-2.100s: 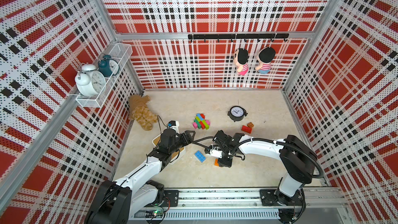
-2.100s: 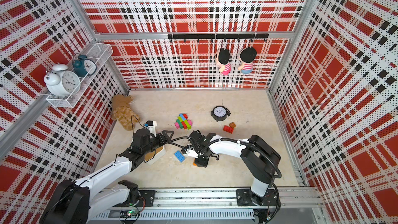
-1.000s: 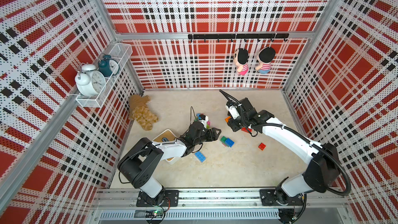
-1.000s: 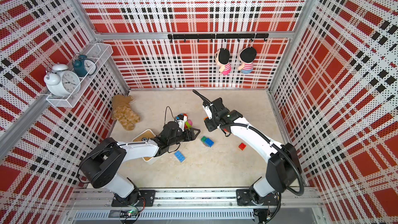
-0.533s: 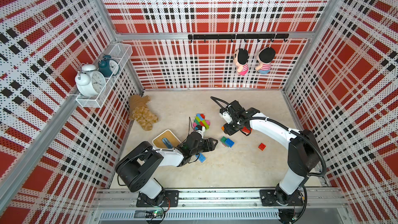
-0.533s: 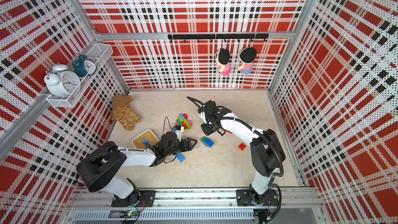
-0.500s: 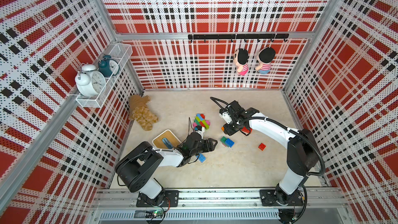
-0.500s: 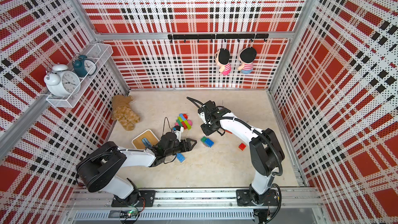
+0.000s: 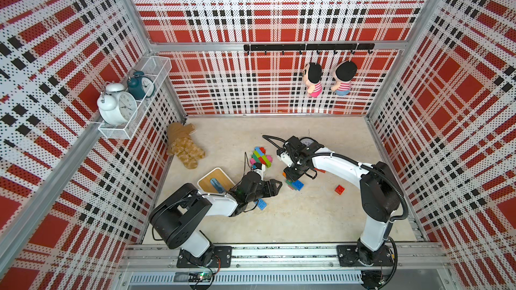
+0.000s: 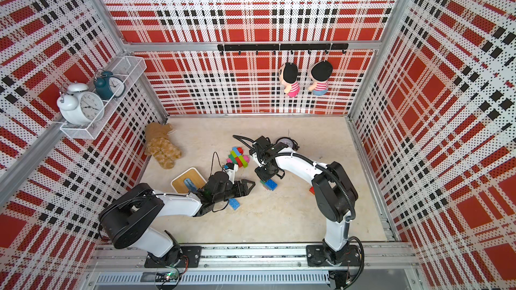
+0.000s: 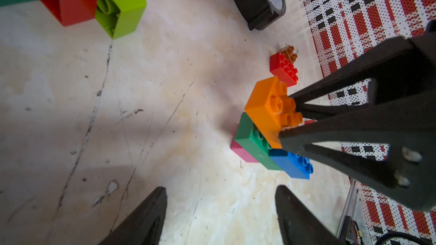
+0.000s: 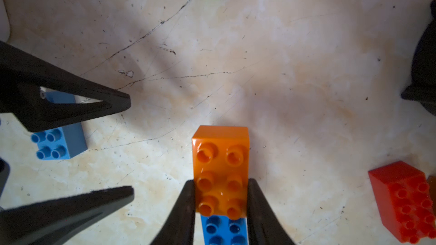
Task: Assemble a heart with building blocks
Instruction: Assemble the building block at the center of the board.
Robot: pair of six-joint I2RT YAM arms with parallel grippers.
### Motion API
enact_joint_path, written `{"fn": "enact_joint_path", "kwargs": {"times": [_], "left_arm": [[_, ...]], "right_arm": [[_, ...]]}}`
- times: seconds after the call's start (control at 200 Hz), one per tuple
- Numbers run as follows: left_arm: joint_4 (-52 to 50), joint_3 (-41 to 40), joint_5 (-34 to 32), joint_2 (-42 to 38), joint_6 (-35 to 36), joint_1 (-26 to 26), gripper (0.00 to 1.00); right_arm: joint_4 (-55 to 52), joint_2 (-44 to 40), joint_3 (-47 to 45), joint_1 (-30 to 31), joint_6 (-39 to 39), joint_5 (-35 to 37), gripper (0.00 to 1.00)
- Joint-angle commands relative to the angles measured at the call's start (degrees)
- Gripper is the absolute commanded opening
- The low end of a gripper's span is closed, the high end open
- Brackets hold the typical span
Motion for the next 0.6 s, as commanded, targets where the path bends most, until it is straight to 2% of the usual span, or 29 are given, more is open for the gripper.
{"fn": "enact_joint_path", "kwargs": {"times": [0.0,0.596], "left_arm": [[1.2,0.8,0.1,0.0,0.9,-0.4,0.76],[1.0,1.2,-0.2,-0.4,1.5,-0.2,0.75]], "right_arm": [[-1.8,0.9,1.3,0.4,-1.4,1.2,0.00],[-3.8,2.2,-0.4,0.9,-1.8,0.9,0.00]]}}
